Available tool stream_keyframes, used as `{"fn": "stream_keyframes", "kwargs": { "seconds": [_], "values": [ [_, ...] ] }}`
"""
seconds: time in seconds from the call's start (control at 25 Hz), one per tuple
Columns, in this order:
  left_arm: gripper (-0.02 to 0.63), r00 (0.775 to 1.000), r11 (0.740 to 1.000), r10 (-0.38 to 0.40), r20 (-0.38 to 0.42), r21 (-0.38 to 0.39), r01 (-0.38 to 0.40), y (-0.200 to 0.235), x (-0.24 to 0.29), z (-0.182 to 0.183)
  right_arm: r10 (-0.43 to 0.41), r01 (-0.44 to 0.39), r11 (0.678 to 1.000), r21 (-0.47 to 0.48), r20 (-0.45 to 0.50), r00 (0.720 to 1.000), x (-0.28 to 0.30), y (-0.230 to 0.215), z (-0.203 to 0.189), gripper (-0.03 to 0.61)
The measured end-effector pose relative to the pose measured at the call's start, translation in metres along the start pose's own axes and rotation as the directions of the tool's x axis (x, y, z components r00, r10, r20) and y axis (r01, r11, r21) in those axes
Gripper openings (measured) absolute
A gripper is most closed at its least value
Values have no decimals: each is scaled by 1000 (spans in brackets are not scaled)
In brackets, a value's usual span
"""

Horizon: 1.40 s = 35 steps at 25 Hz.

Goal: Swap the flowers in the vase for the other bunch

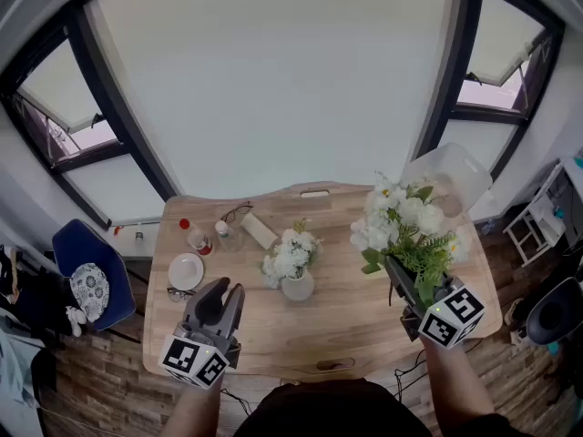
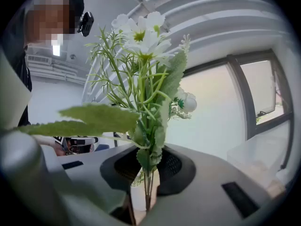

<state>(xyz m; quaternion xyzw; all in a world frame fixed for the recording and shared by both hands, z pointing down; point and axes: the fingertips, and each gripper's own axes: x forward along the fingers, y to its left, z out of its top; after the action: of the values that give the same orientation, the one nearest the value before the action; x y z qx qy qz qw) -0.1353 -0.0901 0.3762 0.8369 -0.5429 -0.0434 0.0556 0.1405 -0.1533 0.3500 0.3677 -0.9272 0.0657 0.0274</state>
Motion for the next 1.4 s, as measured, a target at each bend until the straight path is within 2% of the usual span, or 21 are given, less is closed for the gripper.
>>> {"fn": "stream_keyframes", "kwargs": {
  "seconds": [0.32, 0.56, 0.64, 0.8, 1.12, 1.4],
  "values": [
    [104, 1000, 1000, -12, -9, 7, 12, 2, 14, -9, -1, 1, 1000, 6, 3, 1000, 3, -4, -3, 83],
    [106, 998, 998, -16, -58, 60, 20, 2, 28, -28, -3, 3, 1000, 13, 11, 1000, 3, -5, -3, 83],
    [129, 997, 996, -43, -64, 75, 48, -1, 35, -33, 6, -7, 999, 36, 26, 1000, 3, -5, -2, 83],
    [188, 995, 990, -93, -40, 98, 96, -8, 47, -41, -12, 11, 1000, 18, 30, 999, 2, -8, 0, 83],
    [264, 975, 979, -143, -172, 120, 165, -15, 82, -85, -36, 35, 998, 43, 26, 999, 3, -22, 1, 83],
    [264, 955, 965, -172, -240, 153, 212, -18, 102, -115, -66, 65, 997, 51, 4, 998, -5, -28, -7, 84]
  ]
}}
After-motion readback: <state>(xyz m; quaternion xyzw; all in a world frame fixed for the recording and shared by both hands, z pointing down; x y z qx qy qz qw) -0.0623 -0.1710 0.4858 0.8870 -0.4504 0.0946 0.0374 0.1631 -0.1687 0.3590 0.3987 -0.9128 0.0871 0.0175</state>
